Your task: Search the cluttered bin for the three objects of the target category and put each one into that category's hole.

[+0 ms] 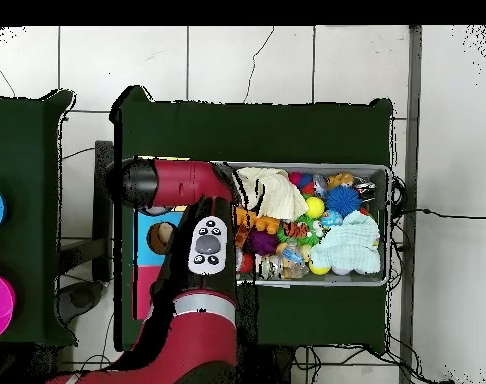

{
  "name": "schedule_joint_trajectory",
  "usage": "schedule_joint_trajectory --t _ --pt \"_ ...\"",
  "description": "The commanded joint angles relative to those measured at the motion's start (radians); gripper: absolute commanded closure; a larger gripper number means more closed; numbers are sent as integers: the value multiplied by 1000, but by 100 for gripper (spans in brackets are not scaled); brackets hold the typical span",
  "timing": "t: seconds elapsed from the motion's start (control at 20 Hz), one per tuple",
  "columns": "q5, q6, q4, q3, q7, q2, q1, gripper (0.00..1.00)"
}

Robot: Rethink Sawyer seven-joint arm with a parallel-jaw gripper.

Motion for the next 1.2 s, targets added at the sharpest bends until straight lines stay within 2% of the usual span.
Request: schedule_joint_trajectory --t 0.05,0.4,1.2 --pt "-11 -40 4 20 219 114 30 100" --pt "-2 -17 -25 -22 237 122 62 100" --pt "11 -5 -26 -21 209 124 54 100"
